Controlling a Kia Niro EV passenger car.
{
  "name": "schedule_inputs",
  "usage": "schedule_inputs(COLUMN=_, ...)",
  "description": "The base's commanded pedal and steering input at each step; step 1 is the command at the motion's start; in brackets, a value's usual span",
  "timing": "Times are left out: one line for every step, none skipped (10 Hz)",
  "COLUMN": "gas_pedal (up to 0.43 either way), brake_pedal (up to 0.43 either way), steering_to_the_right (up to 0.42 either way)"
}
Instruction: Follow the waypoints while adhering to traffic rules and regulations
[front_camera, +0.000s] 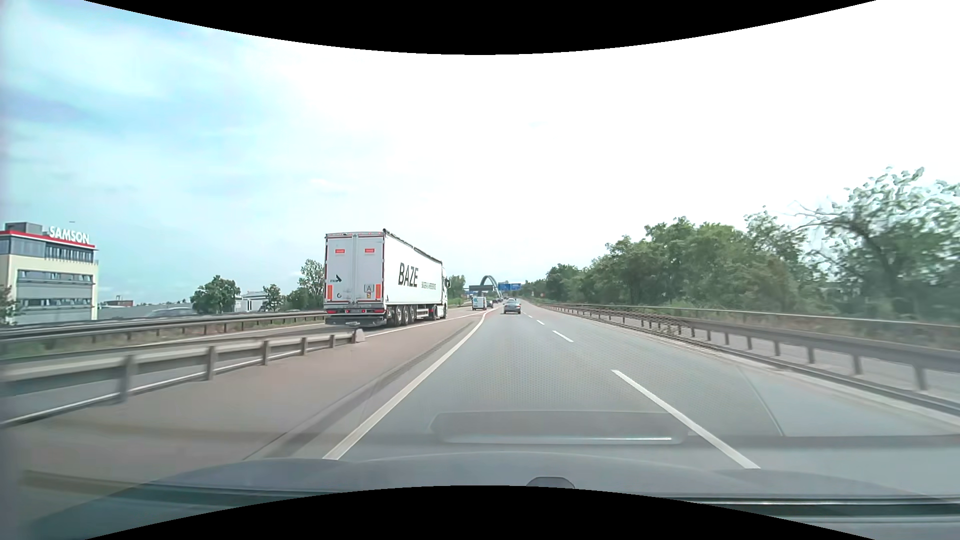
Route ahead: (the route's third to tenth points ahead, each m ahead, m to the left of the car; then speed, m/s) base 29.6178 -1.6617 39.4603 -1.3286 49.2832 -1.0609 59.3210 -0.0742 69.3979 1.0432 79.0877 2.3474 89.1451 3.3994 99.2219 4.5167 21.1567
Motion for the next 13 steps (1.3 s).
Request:
schedule_inputs(gas_pedal=0.138, brake_pedal=0.0, steering_to_the_right=-0.011)
schedule_inputs(gas_pedal=0.138, brake_pedal=0.0, steering_to_the_right=-0.01)
schedule_inputs(gas_pedal=0.138, brake_pedal=0.0, steering_to_the_right=-0.008)
schedule_inputs(gas_pedal=0.138, brake_pedal=0.0, steering_to_the_right=-0.007)
schedule_inputs(gas_pedal=0.138, brake_pedal=0.0, steering_to_the_right=-0.004)
schedule_inputs(gas_pedal=0.138, brake_pedal=0.0, steering_to_the_right=-0.004)
schedule_inputs(gas_pedal=0.138, brake_pedal=0.0, steering_to_the_right=-0.004)
schedule_inputs(gas_pedal=0.138, brake_pedal=0.0, steering_to_the_right=-0.004)
schedule_inputs(gas_pedal=0.138, brake_pedal=0.0, steering_to_the_right=-0.004)
schedule_inputs(gas_pedal=0.138, brake_pedal=0.0, steering_to_the_right=-0.004)
schedule_inputs(gas_pedal=0.138, brake_pedal=0.0, steering_to_the_right=-0.004)
schedule_inputs(gas_pedal=0.138, brake_pedal=0.0, steering_to_the_right=-0.004)
schedule_inputs(gas_pedal=0.15, brake_pedal=0.0, steering_to_the_right=-0.004)
